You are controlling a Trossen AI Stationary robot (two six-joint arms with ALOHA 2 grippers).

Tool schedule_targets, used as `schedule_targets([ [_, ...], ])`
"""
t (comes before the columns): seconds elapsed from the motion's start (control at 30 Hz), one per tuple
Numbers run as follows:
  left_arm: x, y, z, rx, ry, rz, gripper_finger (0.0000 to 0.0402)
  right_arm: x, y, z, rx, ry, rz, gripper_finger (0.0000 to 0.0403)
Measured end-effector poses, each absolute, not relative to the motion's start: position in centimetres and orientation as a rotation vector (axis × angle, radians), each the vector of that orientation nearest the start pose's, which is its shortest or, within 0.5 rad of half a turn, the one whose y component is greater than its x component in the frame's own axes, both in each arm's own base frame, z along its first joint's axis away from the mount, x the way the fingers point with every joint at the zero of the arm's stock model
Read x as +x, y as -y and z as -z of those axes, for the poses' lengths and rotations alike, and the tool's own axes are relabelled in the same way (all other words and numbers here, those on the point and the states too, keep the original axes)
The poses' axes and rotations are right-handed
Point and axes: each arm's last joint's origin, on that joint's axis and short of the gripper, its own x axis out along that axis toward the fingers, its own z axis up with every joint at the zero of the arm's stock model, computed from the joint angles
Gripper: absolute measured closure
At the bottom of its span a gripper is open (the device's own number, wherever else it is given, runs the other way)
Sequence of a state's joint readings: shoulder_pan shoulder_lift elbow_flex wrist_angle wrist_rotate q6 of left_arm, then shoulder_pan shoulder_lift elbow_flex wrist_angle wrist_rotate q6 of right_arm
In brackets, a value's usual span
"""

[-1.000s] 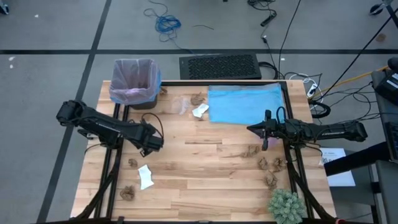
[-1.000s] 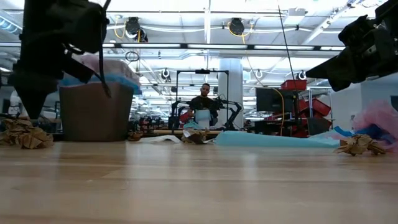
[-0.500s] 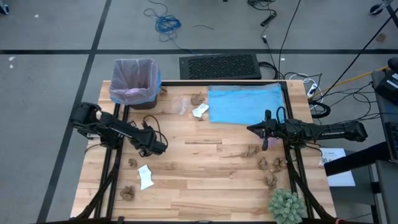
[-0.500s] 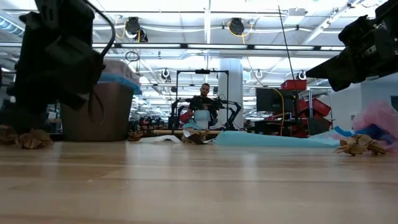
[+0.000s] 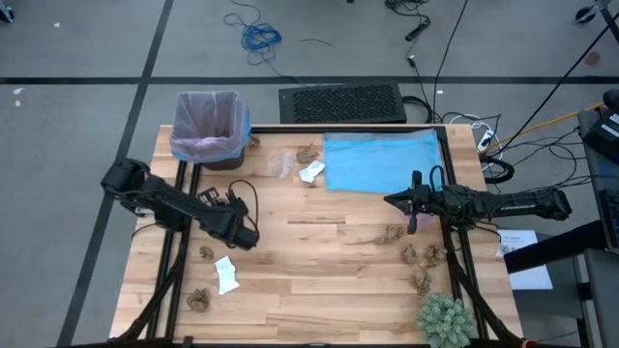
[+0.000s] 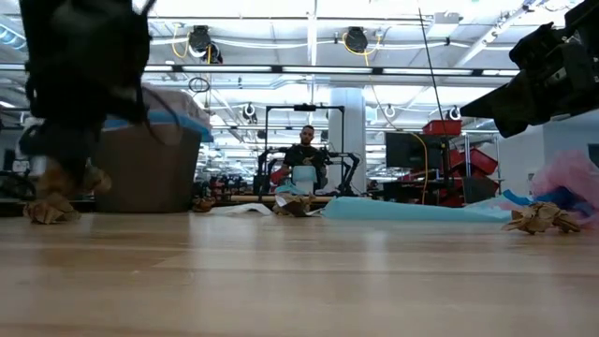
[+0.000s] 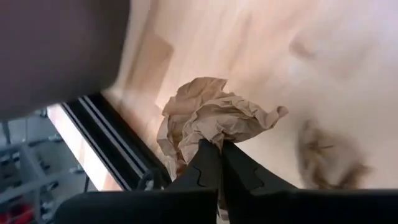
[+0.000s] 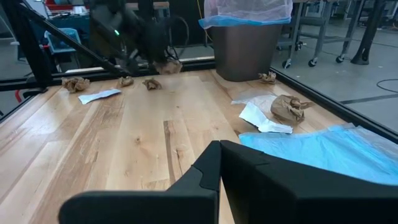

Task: Place trash/remove bag and relplace
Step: Put the brown napkin into the trash bin

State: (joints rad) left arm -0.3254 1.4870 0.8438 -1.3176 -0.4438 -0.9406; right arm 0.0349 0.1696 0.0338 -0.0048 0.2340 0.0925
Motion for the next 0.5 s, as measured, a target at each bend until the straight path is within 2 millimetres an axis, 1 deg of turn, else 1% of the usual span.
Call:
schedule_targets([
  [0.13,19.9,5.7,-21.8,0.136,-1.408,-0.902,0.0398,10.6,0.3,-16.1,0.073,-0.13,0.205,0.0403],
  [0.27,21.0,5.5,-26.5,0.205,-1.174,-0.974,0.0399,10.6,0.3,-16.1,0.073,-0.13,0.206,0.0403],
  [0.37,21.4,4.7,-29.8,0.198,-0.988,-1.014,0.04,10.6,0.3,-16.1,0.073,-0.13,0.205,0.0403],
  [0.43,21.0,3.6,-32.1,0.189,-0.892,-1.046,0.04,10.6,0.3,-16.1,0.073,-0.13,0.206,0.0403],
  [0.5,20.2,2.3,-33.9,0.192,-0.82,-1.09,0.04,10.6,0.3,-16.1,0.073,-0.13,0.205,0.0403],
])
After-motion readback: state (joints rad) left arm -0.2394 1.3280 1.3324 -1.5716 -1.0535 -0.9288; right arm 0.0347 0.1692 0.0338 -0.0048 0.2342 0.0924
